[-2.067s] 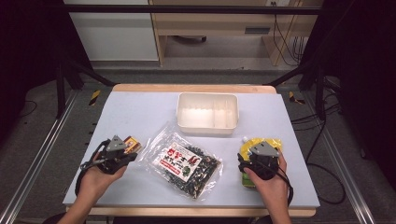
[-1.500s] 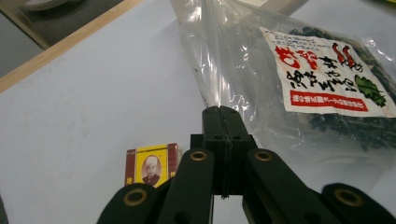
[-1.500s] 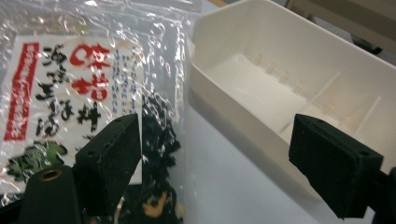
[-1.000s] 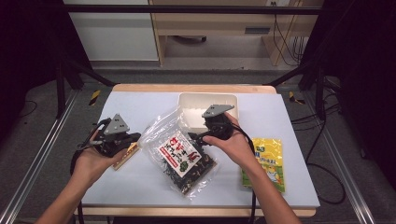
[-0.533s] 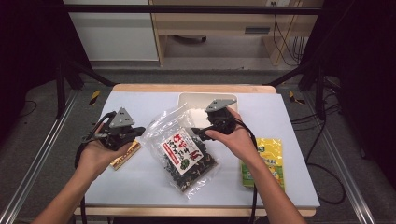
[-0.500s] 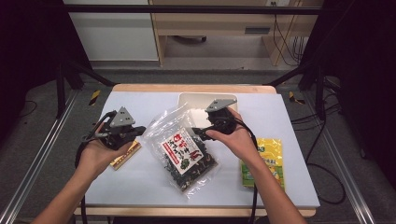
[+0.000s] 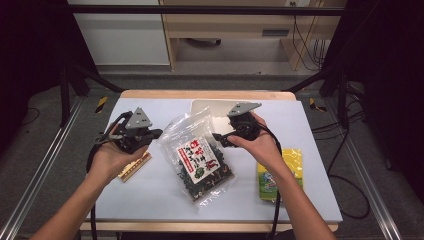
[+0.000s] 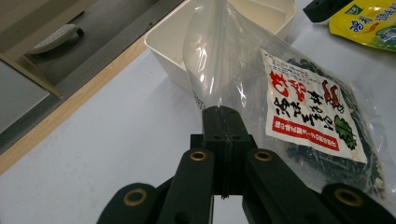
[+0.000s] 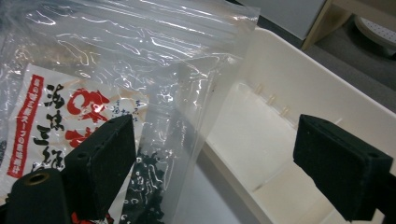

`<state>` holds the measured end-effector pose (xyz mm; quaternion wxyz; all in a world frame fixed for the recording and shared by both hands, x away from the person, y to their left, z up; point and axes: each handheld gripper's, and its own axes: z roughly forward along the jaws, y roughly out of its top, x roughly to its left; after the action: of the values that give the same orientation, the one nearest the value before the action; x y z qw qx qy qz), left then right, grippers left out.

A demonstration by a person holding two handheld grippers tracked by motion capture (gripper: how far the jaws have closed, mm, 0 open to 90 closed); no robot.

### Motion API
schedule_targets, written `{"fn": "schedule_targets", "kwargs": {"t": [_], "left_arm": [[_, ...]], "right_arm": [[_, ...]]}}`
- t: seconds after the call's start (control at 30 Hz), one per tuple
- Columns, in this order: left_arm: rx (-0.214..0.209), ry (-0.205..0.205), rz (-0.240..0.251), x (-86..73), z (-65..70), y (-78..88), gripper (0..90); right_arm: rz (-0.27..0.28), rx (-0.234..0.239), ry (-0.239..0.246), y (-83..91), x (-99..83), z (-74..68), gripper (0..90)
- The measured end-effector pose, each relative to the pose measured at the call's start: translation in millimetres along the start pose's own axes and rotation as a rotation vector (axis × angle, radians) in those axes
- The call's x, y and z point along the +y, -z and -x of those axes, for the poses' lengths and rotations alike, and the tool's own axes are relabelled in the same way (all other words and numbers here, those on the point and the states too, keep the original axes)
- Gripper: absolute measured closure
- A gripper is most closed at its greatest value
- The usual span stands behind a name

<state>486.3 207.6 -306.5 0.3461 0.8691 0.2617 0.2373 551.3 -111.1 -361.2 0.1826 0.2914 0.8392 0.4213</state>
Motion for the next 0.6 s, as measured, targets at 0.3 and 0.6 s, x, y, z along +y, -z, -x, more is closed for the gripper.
{"fn": "schedule_targets", "kwargs": {"t": [0.3,0.6], "left_arm": [[-0.001,-0.015,0.02,12.3,3.7,1.4,90.0],[-0.003,-0.041,0.033,21.3,10.3,2.4,90.0]], "right_arm": [[0.016,0.031,0.002,4.1,3.7,10.2,13.4],[0.036,0.067,0.023,13.3,13.0,14.0,14.4]]}}
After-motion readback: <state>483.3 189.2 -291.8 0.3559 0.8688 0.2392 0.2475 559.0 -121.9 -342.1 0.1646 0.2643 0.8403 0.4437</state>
